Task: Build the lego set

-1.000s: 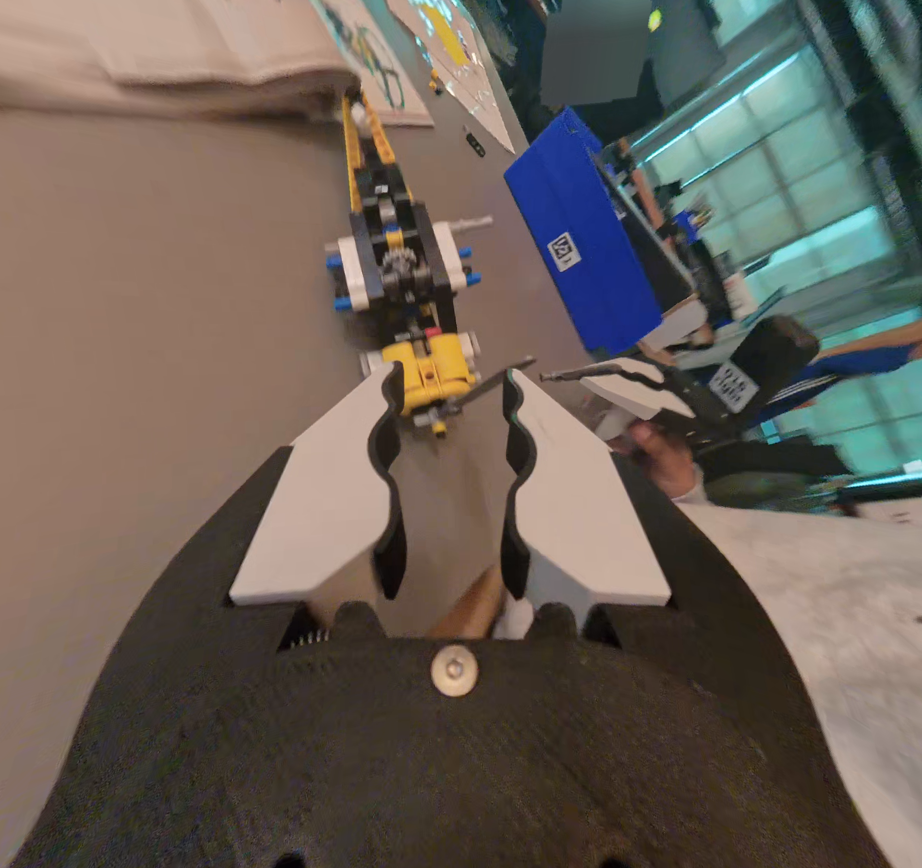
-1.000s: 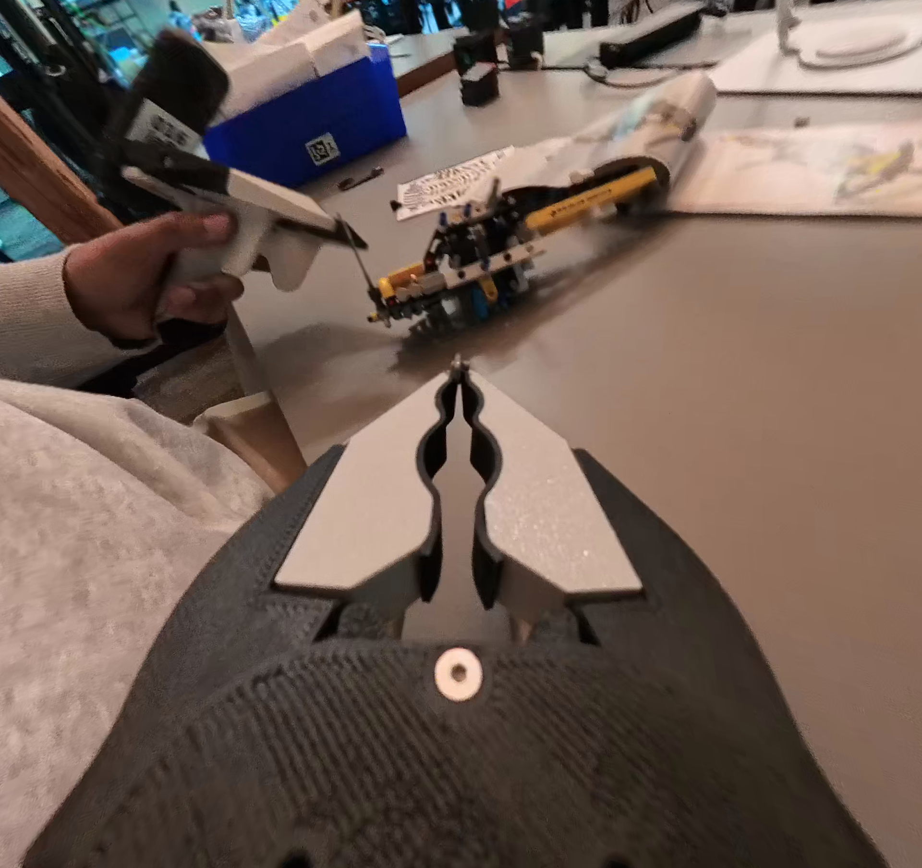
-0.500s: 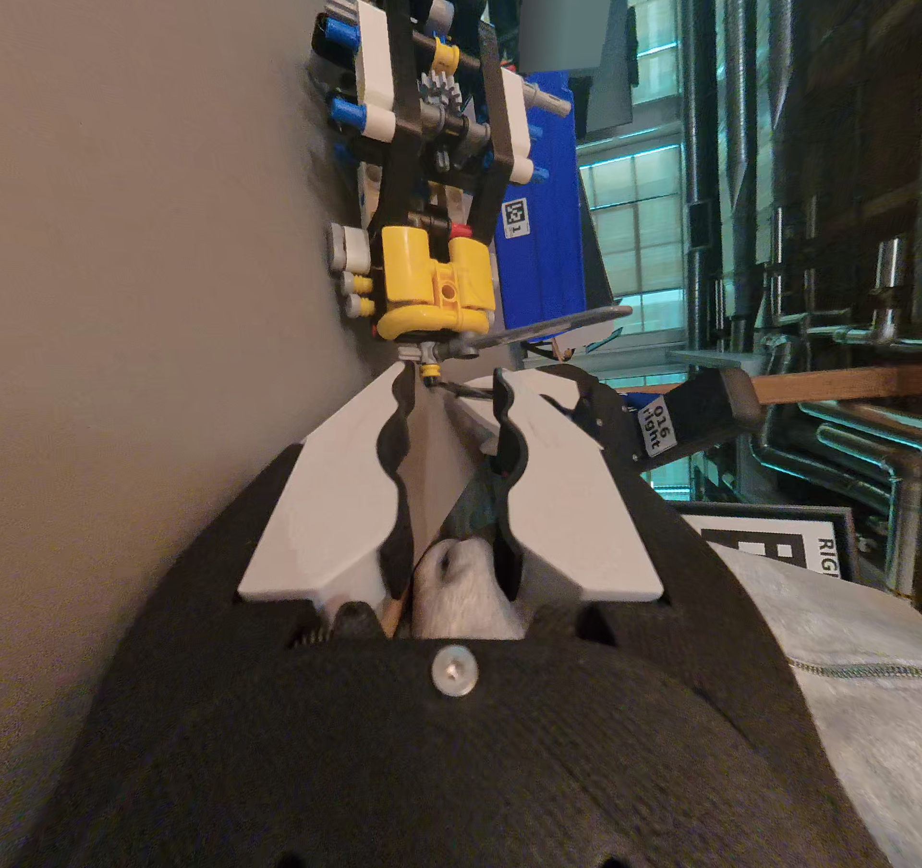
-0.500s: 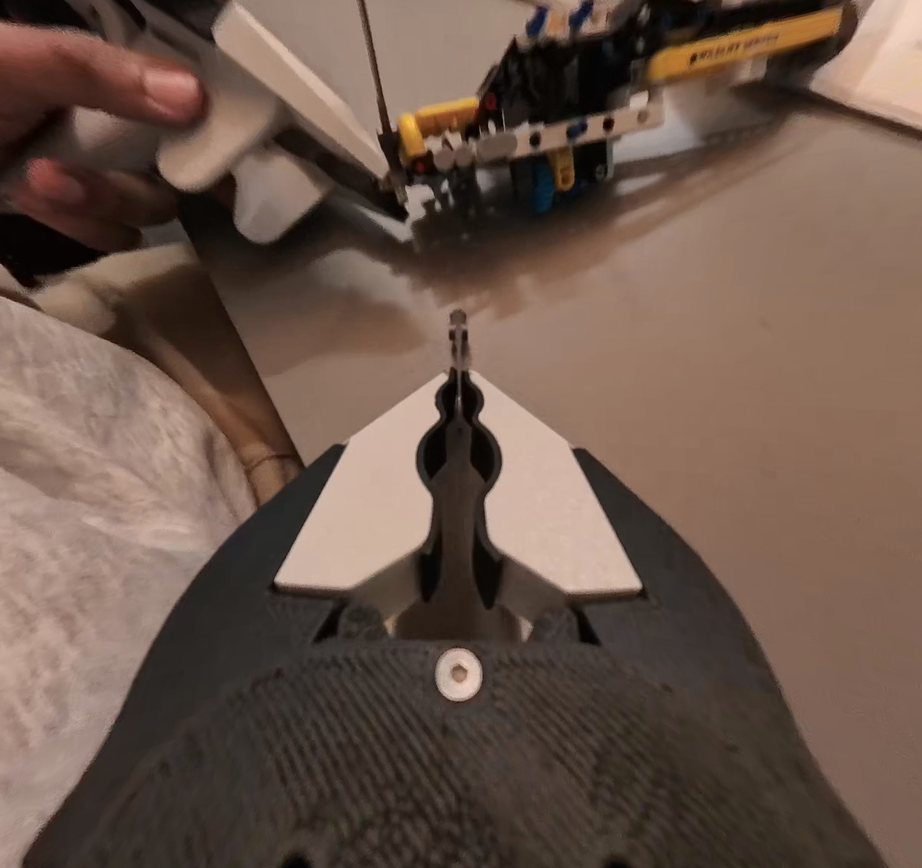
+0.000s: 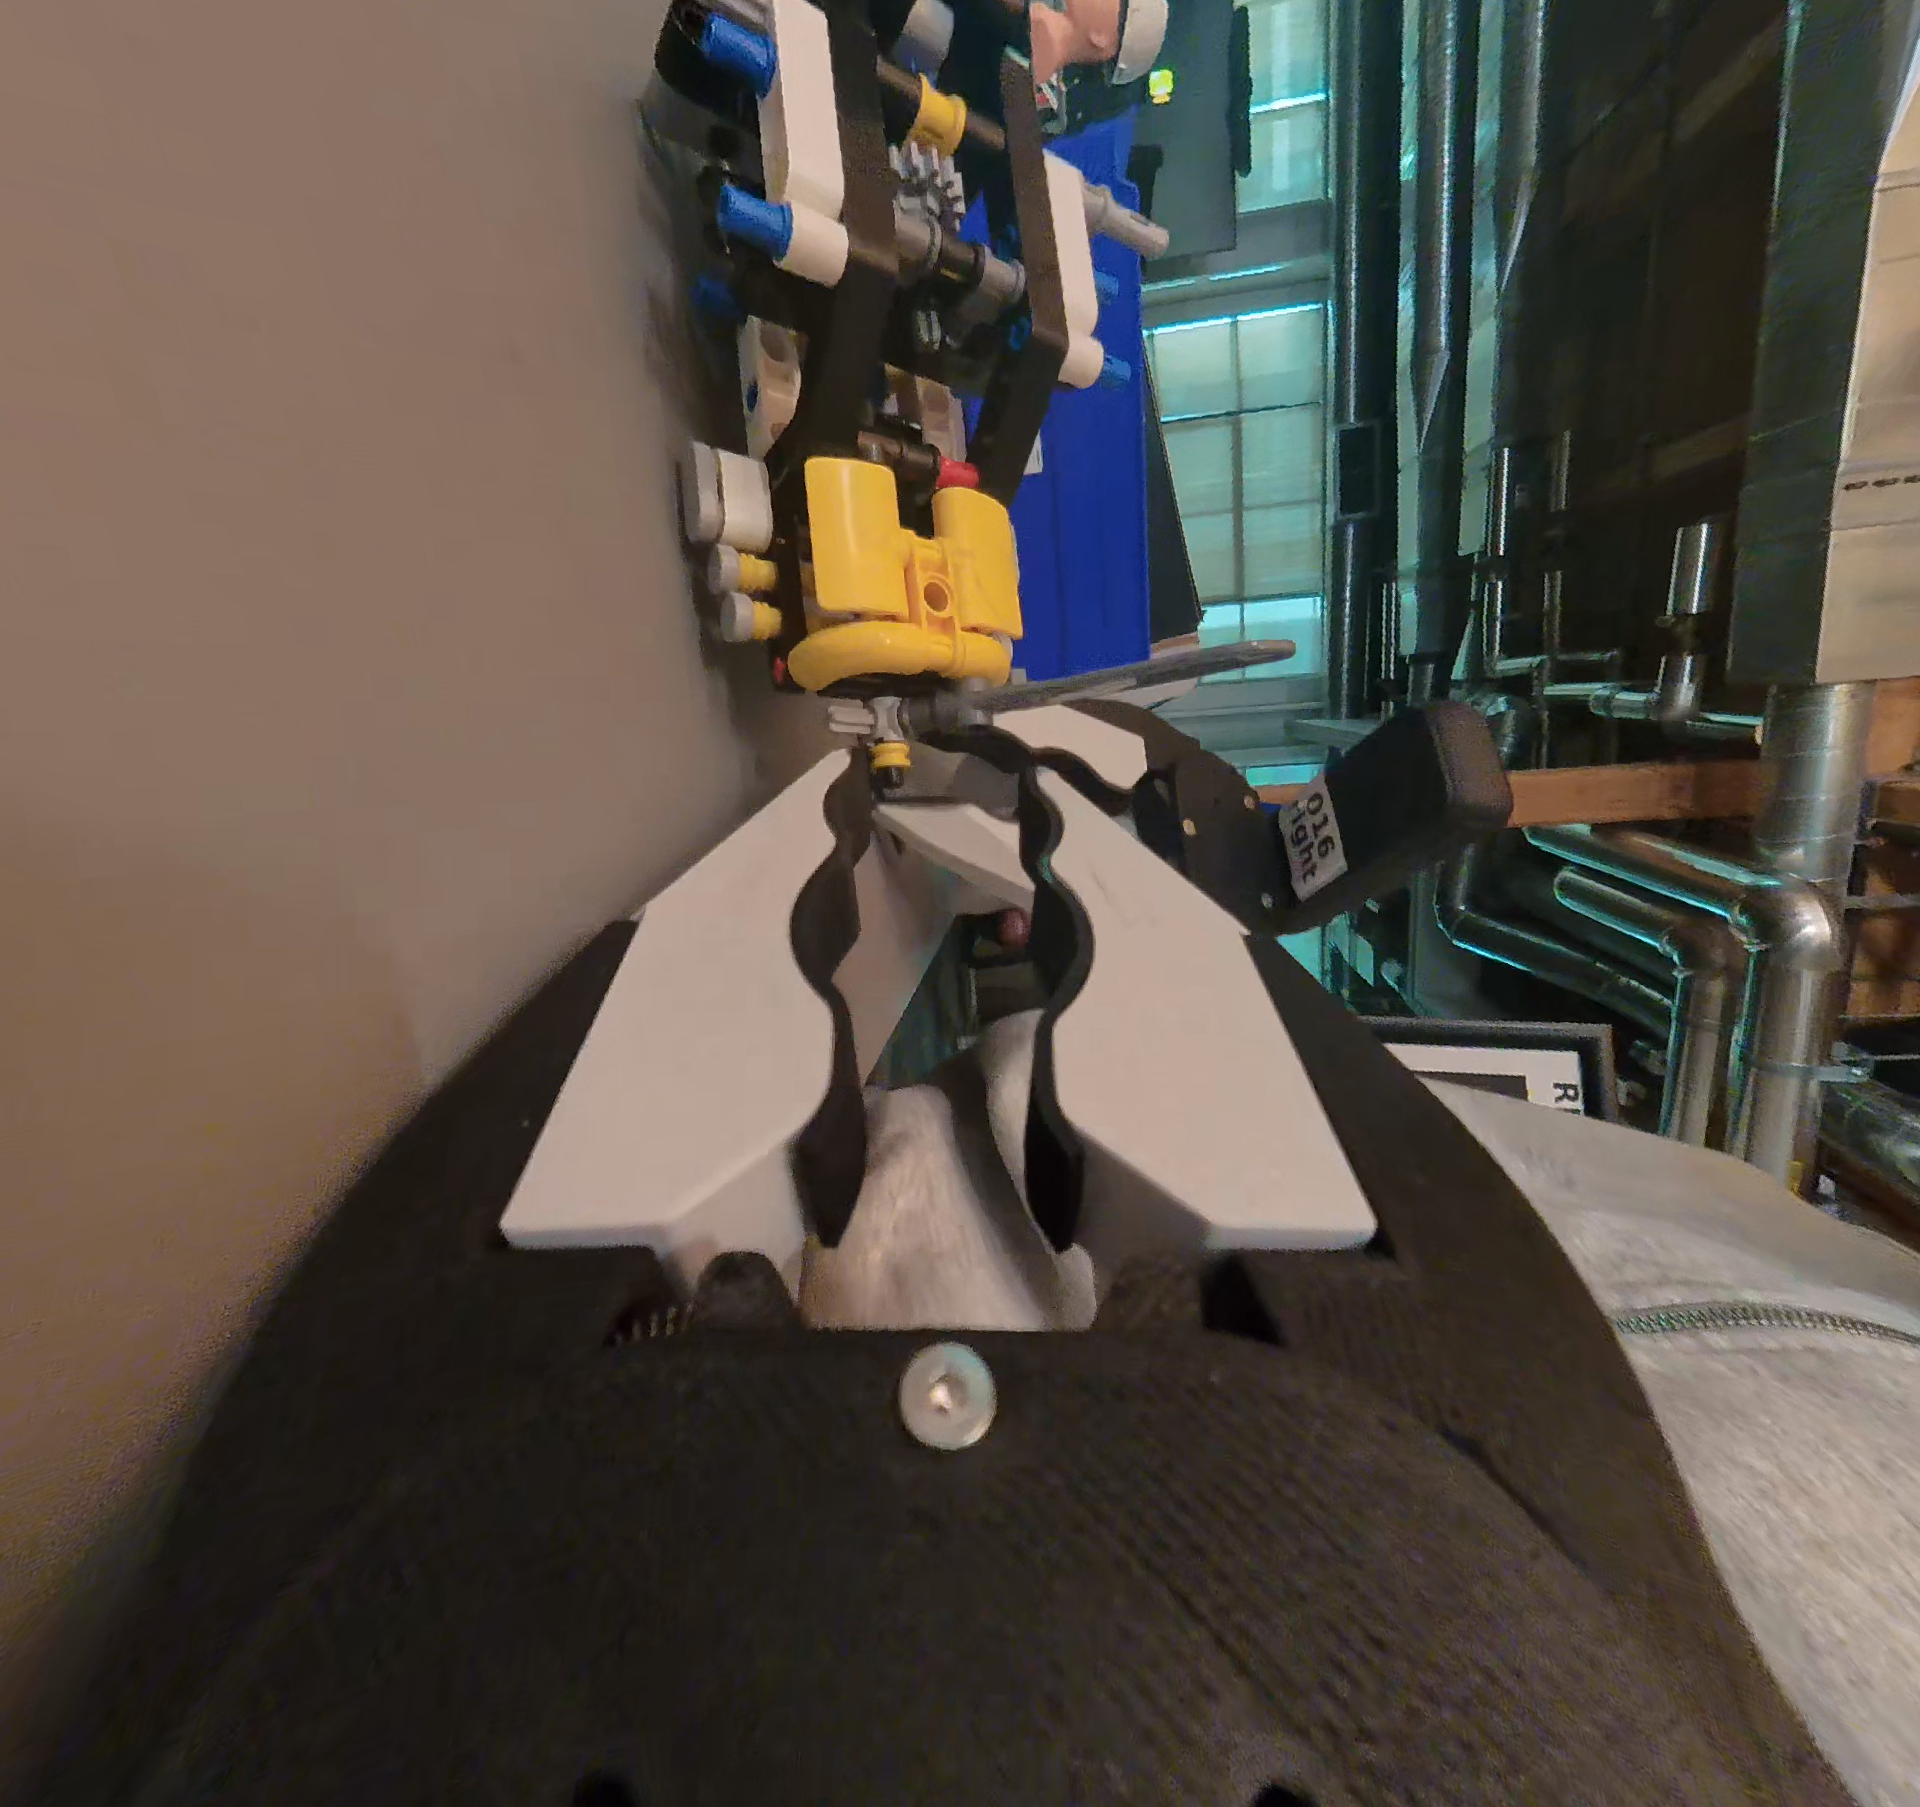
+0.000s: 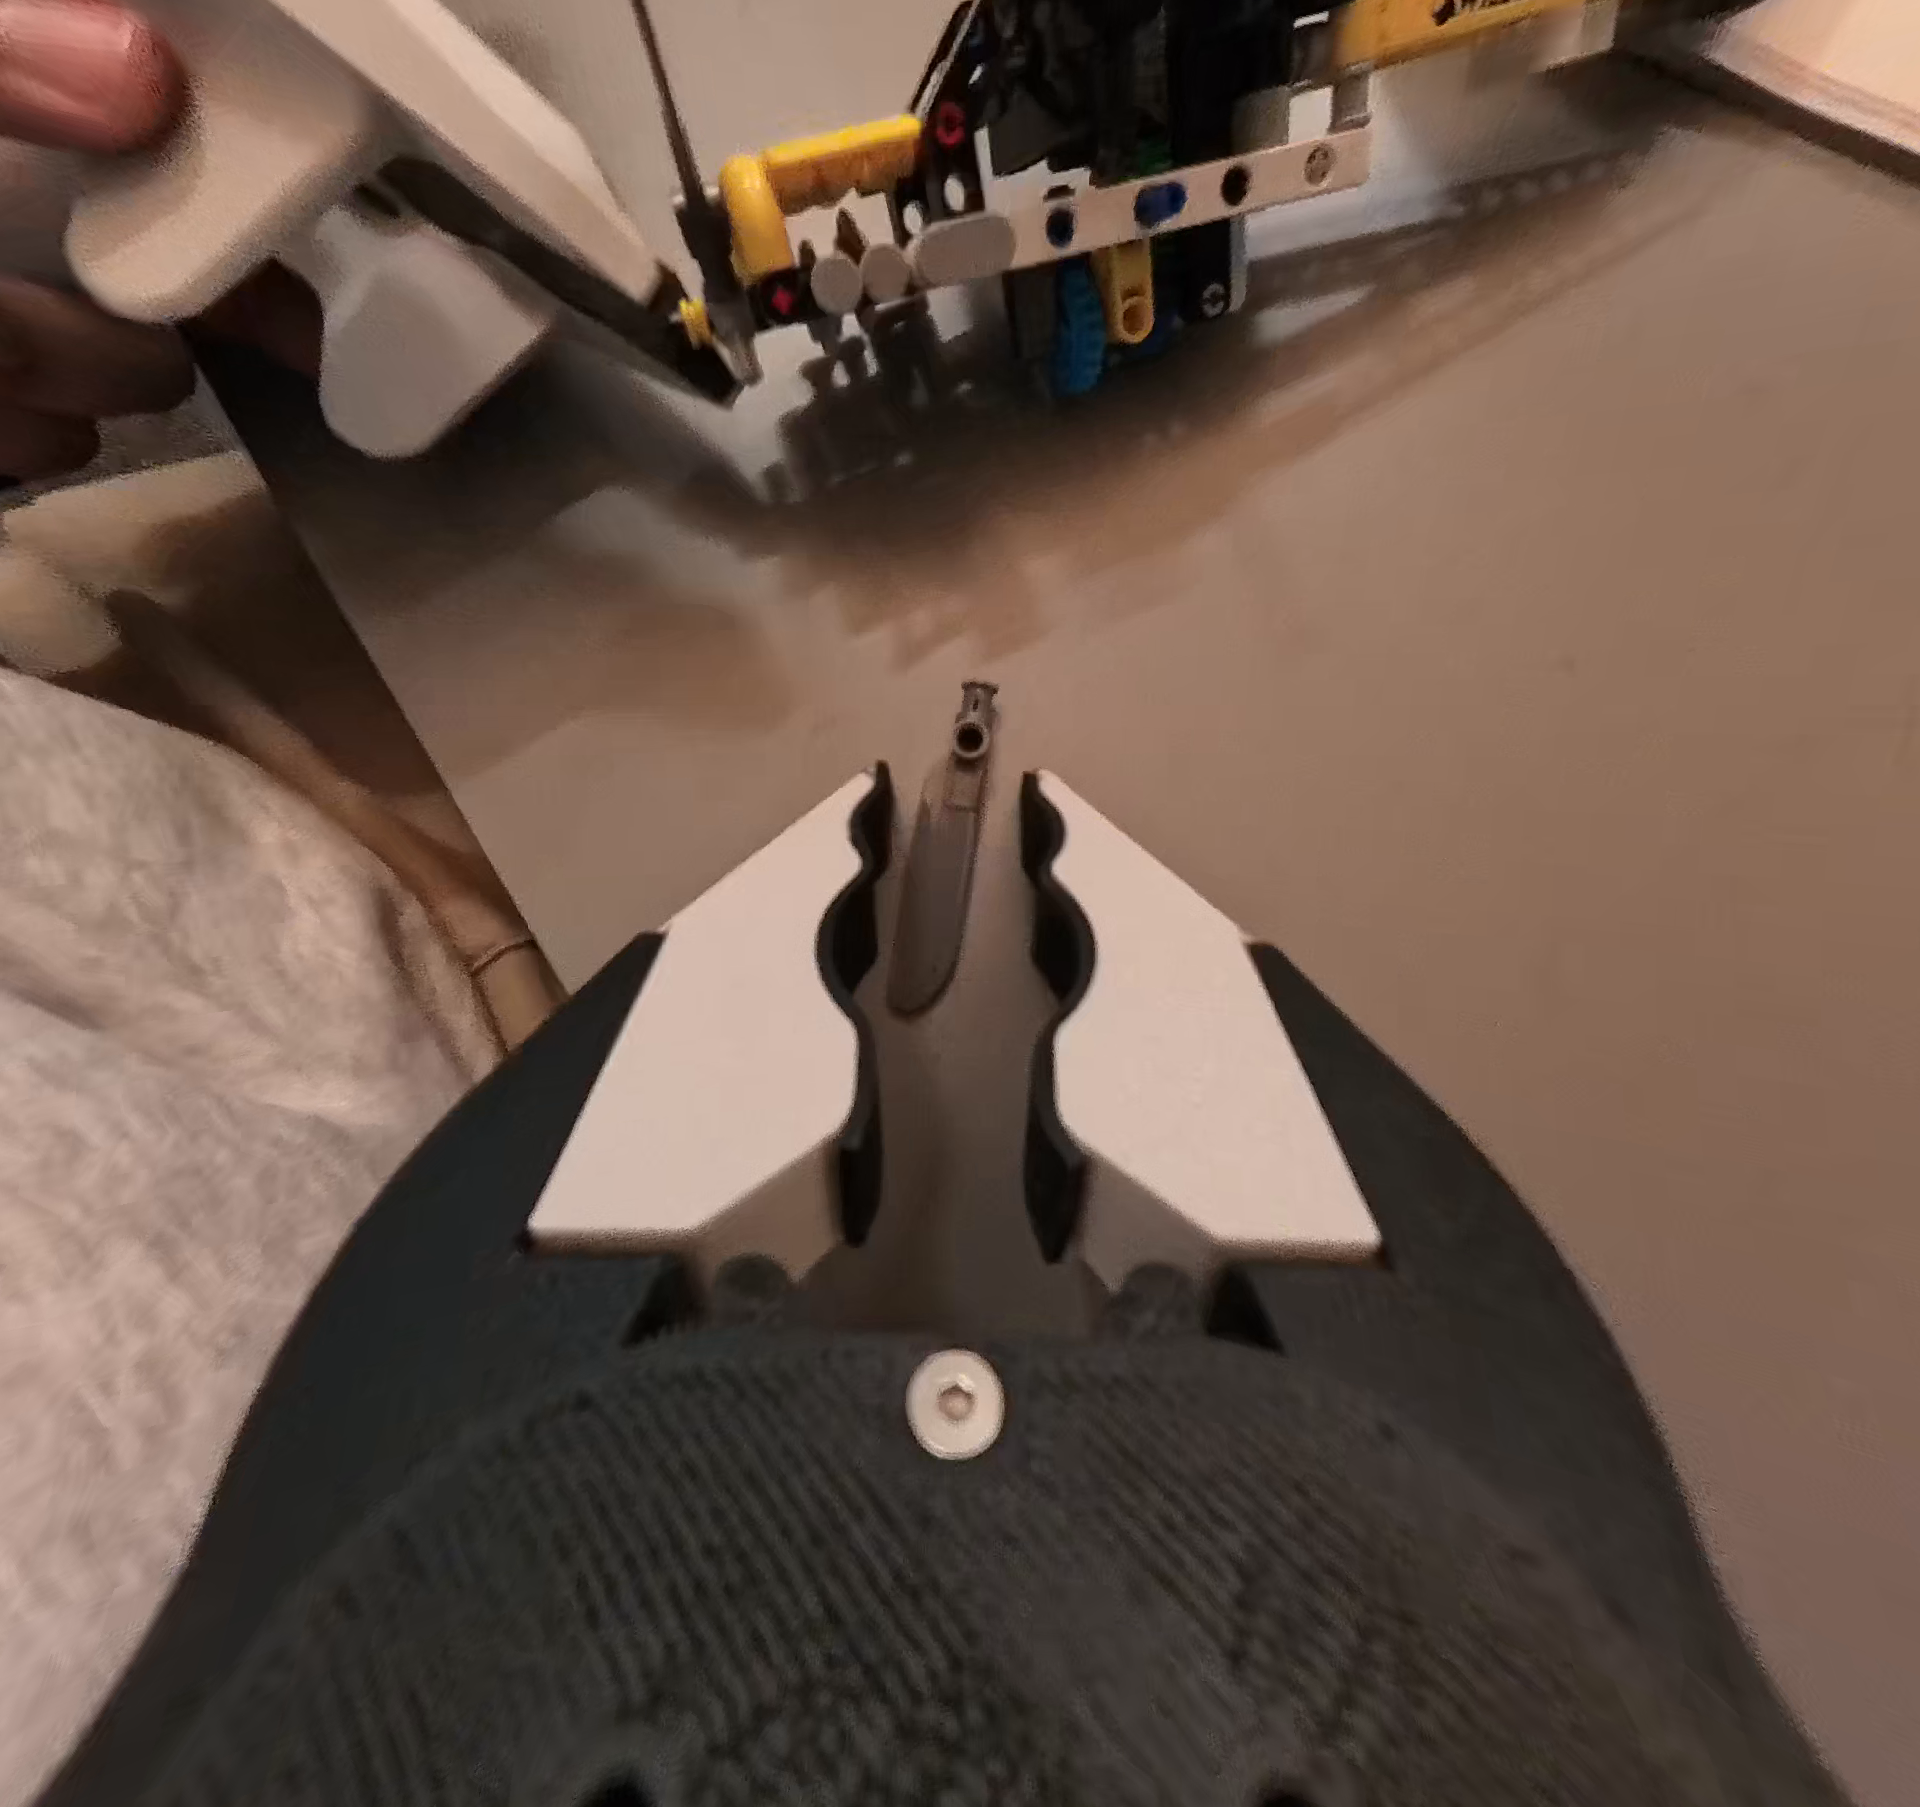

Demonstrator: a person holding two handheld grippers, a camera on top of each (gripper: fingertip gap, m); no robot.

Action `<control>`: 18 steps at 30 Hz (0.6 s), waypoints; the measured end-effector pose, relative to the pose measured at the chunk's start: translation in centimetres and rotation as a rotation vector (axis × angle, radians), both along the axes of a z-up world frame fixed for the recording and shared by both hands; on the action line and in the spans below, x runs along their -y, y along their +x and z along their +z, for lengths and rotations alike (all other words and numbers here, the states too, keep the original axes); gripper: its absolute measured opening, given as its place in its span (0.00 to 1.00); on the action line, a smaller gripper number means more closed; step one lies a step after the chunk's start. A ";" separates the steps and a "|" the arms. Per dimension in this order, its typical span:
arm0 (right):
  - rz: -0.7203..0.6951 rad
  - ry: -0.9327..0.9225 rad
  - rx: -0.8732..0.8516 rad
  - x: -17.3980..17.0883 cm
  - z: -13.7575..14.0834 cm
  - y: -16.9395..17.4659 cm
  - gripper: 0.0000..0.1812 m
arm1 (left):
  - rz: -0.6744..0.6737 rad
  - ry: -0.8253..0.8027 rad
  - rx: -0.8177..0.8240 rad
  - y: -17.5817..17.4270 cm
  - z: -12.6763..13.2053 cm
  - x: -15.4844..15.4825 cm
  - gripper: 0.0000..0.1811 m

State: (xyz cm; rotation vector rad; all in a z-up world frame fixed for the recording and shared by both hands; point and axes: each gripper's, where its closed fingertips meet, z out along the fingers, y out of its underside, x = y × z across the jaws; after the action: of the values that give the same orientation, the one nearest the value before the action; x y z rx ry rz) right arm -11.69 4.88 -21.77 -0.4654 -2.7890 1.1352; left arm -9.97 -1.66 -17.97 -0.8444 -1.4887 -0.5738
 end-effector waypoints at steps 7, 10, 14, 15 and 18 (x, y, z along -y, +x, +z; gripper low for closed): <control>0.019 -0.002 0.038 1.2 0.1 0.2 0.05 | -0.045 0.038 0.030 2.5 0.1 -0.6 0.17; 0.088 -0.107 -0.019 2.4 1.7 1.3 0.05 | -0.031 0.142 -0.014 2.3 1.3 -1.2 0.17; 0.182 -0.208 -0.158 3.8 4.4 3.2 0.05 | -0.012 0.151 -0.052 2.0 1.8 -2.8 0.20; 0.203 -0.206 -0.193 4.0 4.7 3.6 0.05 | 0.004 0.149 -0.062 1.9 1.9 -2.7 0.19; 0.236 -0.171 -0.304 4.2 4.9 4.1 0.05 | 0.033 0.138 -0.079 1.6 2.0 -1.8 0.09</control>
State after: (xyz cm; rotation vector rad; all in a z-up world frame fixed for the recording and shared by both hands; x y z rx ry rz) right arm -7.60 0.71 -16.86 0.0297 -2.5408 1.3673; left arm -8.41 0.14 -16.00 -0.7261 -1.3723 -0.6049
